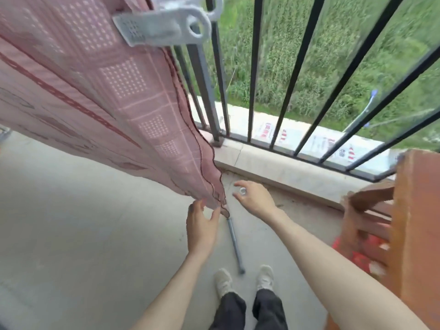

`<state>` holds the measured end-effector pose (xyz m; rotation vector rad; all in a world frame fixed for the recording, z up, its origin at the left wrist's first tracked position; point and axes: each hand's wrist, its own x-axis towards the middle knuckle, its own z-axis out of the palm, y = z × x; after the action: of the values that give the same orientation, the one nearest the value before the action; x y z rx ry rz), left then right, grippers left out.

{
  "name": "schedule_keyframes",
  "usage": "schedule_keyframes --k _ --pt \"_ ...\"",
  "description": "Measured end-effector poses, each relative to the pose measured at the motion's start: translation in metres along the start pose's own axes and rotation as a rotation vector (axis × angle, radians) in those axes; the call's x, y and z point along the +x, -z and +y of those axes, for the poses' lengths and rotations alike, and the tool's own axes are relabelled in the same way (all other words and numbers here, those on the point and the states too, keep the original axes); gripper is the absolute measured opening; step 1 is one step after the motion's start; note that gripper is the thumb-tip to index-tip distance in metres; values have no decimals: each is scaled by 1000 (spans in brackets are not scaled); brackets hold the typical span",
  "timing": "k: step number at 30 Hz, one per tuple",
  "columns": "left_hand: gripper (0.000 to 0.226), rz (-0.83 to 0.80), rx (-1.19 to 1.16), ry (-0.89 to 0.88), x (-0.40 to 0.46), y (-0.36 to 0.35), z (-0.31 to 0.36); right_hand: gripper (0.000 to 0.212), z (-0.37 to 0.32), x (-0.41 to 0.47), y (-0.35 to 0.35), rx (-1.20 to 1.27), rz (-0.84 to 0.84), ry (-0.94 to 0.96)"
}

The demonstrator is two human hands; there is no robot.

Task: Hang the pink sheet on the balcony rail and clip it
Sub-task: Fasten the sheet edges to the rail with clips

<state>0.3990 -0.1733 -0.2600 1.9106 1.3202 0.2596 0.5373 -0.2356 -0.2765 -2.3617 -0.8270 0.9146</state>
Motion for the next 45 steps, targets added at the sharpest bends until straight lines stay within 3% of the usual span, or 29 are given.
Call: schedule_keyframes --k 3,7,13,16,22,34,39,45 --pt "24 96 -81 -28 11 -19 1 43 0 17 -20 30 15 87" --pt "22 247 -149 -42 16 -30 8 31 -8 25 -28 116 133 236" --pt "32 365 -124 -46 21 -26 26 16 -15 32 -19 110 155 295" --pt "23 403 -74 -59 27 -25 26 13 -4 31 -13 64 143 289" --pt "8 401 -94 -84 18 -24 21 11 11 29 -10 123 107 245" --pt "7 329 -91 32 7 -24 9 9 19 55 13 100 65 195" --pt "4 289 -72 -55 7 -27 11 13 18 48 10 81 -2 231" --pt "6 277 -103 -70 24 -37 25 10 13 24 -19 416 -74 201"
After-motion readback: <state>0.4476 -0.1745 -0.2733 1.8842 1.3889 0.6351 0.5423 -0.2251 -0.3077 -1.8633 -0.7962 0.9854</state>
